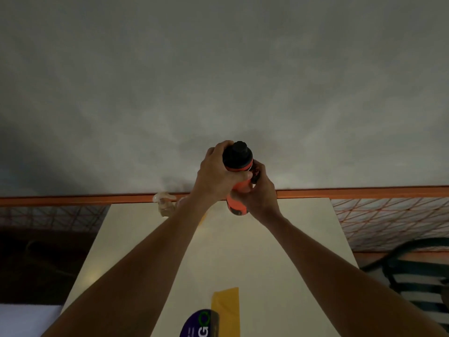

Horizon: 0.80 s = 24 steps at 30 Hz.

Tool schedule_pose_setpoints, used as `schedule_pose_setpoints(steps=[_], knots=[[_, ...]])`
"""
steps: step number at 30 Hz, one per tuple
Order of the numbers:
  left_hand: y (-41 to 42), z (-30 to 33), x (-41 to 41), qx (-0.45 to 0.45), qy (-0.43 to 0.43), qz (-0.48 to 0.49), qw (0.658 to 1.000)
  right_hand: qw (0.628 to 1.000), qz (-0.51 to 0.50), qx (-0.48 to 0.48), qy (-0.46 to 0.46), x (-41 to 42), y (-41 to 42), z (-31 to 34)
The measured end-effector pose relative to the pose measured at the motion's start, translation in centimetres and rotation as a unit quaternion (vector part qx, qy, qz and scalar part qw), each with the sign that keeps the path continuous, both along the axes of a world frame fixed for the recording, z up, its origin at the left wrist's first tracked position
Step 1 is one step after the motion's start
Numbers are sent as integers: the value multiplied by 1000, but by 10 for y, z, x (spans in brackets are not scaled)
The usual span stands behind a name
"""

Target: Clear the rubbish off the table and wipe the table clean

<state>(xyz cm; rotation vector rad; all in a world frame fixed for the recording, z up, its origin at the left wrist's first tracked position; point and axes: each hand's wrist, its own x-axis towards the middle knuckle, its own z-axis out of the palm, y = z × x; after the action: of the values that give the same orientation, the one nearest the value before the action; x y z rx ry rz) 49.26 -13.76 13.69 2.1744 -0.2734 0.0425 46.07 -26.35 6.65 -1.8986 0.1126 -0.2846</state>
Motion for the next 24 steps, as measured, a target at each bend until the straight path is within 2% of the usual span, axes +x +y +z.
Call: schedule_pose_setpoints(steps=[7, 17, 24], knots=[[-8, -45, 24, -4, 15, 9, 1000, 1000, -7, 2, 22, 25, -7, -43], [-16, -58, 17, 6, 9, -8, 1000, 997, 6, 83, 4, 22, -14, -69], [-14, -44, 5, 54, 23, -8, 998, 992, 52, -28, 113, -4, -30, -52]])
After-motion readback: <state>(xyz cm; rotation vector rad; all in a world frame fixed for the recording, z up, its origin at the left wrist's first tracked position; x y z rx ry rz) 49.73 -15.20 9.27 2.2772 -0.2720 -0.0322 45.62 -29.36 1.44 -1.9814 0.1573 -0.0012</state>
